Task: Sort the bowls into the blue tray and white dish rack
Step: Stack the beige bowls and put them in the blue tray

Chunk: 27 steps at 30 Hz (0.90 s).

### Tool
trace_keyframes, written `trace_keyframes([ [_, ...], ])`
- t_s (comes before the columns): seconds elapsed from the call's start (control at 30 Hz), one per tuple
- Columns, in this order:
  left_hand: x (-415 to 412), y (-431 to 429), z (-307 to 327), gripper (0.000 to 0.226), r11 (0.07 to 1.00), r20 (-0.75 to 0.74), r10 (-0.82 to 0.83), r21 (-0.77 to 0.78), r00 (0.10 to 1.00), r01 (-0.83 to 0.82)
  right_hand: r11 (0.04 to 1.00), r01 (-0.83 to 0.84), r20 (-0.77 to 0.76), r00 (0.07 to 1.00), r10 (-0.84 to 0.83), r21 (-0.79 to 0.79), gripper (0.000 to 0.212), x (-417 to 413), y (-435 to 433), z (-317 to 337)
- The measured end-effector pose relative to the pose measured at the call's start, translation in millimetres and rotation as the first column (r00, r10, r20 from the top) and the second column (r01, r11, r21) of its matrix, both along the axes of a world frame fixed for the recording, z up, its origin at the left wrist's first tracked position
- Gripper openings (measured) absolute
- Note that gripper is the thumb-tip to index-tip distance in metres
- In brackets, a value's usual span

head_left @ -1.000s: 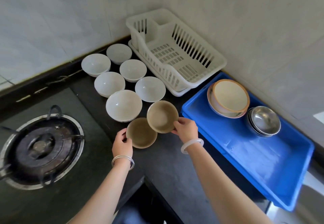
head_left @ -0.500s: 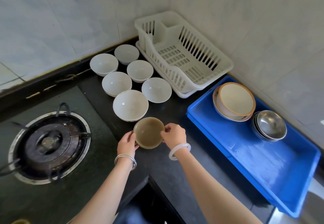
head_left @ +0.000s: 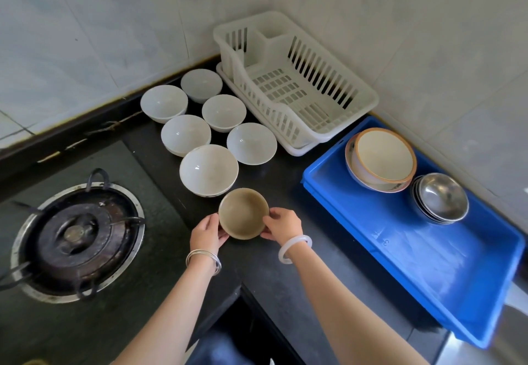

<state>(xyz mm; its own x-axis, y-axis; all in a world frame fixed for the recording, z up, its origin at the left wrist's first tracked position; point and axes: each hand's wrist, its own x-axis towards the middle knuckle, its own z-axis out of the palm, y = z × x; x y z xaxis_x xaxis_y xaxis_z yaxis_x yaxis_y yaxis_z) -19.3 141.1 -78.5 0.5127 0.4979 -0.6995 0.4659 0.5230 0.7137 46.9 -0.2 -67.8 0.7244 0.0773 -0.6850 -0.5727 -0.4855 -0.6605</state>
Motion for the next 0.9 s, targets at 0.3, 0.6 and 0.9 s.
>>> trace_keyframes([
  [0.3, 39, -49, 41, 0.012, 0.963, 0.119, -0.267, 0.080, 0.956, 0.259, 0.956, 0.260, 0.163, 0.946, -0.281, 0.138, 0.015, 1, -64, 33],
  [0.6, 94, -179, 75, 0.014, 0.770, 0.249, -0.631, 0.085, 0.735, 0.632, 0.745, 0.630, 0.231, 0.708, -0.667, 0.218, 0.018, -7, -196, 63],
  [0.9, 110, -326, 63, 0.027, 0.521, 0.179, -0.841, 0.019, 0.510, 0.853, 0.423, 0.877, 0.144, 0.399, -0.905, 0.227, 0.025, -35, -307, 51],
])
